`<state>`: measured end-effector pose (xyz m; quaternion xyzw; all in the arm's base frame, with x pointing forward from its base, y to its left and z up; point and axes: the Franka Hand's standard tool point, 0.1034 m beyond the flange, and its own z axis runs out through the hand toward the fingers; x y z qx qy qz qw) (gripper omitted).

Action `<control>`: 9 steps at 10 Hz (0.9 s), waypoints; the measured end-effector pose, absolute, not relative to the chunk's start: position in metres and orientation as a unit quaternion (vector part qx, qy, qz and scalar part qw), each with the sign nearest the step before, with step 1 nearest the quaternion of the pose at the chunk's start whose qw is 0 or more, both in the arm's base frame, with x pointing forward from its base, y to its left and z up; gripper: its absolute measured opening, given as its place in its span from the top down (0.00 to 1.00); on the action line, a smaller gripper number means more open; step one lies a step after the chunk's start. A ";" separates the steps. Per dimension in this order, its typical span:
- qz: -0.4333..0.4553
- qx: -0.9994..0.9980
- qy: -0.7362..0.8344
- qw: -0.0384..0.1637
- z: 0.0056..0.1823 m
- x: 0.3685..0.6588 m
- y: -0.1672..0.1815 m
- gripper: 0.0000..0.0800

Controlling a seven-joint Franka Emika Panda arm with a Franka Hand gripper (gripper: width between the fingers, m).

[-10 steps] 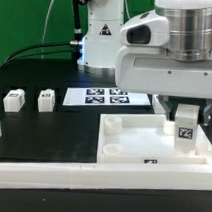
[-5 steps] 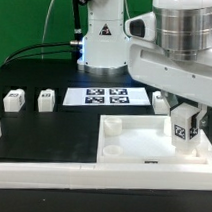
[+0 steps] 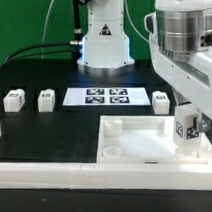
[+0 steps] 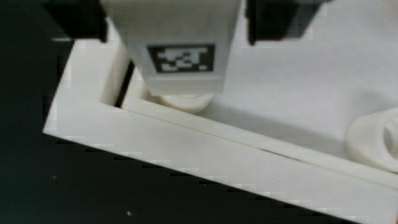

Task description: Assemble one leg

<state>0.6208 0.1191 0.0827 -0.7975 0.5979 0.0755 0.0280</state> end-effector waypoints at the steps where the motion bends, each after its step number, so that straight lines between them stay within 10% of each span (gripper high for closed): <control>1: 0.075 -0.807 0.585 0.029 0.083 0.621 0.119 0.36; 9: 0.058 -0.979 0.185 0.057 0.075 0.623 0.103 0.19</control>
Offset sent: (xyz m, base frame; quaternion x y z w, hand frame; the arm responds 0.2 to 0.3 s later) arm 0.0000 0.0000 0.0000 0.0000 0.0000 -0.1790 0.9838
